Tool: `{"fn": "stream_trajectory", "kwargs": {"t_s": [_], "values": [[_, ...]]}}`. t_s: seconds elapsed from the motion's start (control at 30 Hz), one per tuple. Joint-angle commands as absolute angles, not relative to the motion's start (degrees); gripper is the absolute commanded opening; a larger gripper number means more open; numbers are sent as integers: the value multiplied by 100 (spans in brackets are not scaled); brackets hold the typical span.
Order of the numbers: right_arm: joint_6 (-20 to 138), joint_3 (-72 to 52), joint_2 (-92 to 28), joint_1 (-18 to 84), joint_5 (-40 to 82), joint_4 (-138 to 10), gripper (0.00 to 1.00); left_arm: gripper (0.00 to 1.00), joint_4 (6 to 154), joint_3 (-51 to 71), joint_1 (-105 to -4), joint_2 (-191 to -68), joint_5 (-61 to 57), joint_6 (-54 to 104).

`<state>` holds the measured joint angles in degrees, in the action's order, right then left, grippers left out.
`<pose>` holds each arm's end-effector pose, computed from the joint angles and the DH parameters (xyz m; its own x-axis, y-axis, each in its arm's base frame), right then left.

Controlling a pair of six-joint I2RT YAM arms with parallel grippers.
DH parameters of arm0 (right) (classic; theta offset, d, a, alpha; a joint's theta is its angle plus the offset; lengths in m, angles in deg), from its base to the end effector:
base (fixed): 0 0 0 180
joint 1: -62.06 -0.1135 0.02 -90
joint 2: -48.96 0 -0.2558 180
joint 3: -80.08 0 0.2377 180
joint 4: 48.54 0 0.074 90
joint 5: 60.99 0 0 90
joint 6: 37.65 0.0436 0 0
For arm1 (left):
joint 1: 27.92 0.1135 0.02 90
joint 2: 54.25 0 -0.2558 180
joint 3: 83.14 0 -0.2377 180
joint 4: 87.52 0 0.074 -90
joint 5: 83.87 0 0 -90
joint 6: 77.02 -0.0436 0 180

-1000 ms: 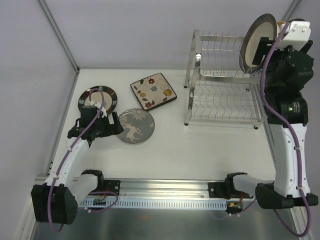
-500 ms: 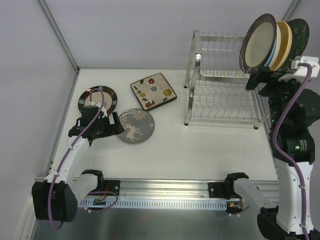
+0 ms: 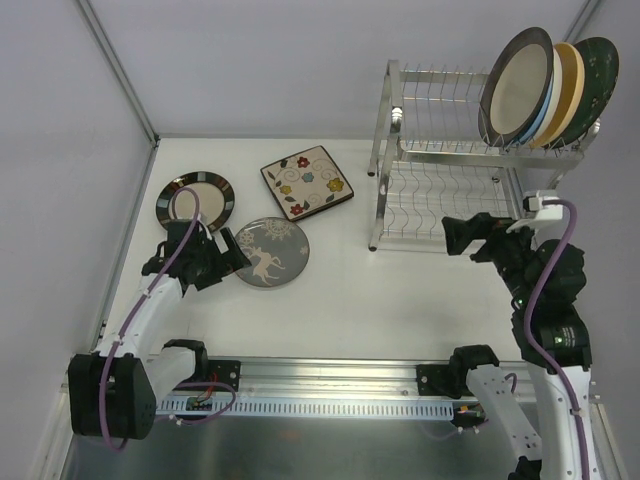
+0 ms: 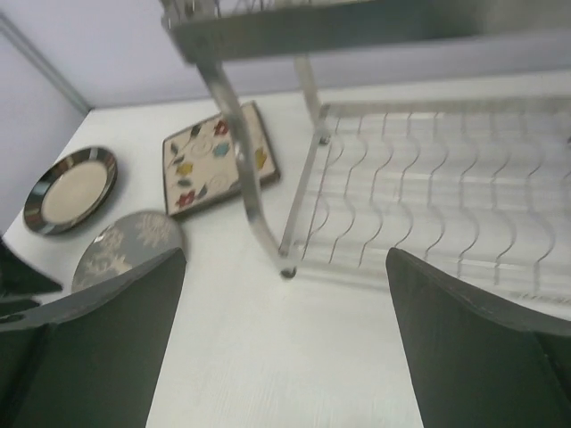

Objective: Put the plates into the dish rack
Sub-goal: Grab a plate with the left arm

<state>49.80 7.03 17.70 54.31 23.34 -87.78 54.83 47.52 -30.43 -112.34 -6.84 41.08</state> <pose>0.0944 0.0172 0.4099 0.0544 -0.0373 -0.9978 -0.2298 0.9720 -0.0488 0.1994 -0.0185 0.2101 -0.7311 -0.4274 -0.5318 -0.1667 0.8678 -0.4682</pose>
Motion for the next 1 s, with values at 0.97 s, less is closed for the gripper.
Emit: {"fn": "stream_trajectory", "kwargs": {"t_s": [0.97], "values": [[6896,3628,2295,4993,202,-7538,100,79,11643,7952,-2977,-12491,-1197,6616]]}}
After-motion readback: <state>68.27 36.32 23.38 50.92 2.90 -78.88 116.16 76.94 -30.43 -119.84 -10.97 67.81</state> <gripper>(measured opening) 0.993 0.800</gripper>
